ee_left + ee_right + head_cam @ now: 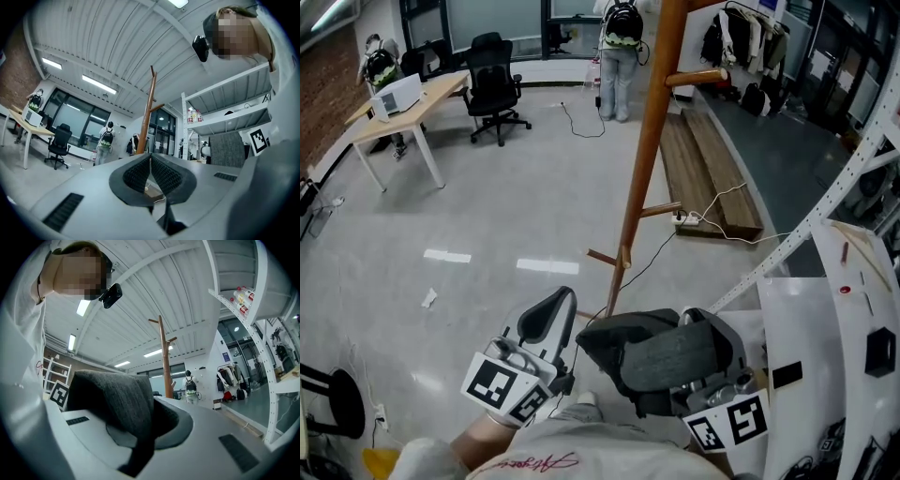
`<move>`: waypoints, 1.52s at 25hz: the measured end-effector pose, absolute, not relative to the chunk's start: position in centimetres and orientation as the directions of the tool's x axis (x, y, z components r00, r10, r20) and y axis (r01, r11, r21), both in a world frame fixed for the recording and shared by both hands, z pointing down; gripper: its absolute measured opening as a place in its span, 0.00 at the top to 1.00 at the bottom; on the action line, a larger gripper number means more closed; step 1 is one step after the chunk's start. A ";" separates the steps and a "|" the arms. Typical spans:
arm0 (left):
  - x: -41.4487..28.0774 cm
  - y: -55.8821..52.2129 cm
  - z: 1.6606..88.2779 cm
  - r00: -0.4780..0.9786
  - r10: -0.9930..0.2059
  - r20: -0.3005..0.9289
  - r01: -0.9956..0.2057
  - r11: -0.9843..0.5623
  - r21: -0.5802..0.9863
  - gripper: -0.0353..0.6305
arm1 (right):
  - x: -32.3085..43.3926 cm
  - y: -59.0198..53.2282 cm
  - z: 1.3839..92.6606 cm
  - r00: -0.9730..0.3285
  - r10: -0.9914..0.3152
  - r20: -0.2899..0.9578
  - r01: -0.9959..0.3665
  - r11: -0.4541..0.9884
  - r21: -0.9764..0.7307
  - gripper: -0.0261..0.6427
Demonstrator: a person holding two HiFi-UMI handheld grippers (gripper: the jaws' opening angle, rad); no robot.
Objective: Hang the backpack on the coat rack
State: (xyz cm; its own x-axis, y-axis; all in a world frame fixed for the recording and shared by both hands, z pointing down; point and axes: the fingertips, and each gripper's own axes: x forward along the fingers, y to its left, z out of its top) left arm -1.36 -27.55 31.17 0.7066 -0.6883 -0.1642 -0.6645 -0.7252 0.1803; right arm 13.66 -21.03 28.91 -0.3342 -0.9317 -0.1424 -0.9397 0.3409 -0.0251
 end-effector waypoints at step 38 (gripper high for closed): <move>-4.4 -34.0 32.7 0.583 -0.801 -0.132 -0.769 -0.597 0.227 0.91 | 15.4 -42.9 44.6 -0.123 -0.933 0.338 -0.958 0.200 0.204 0.92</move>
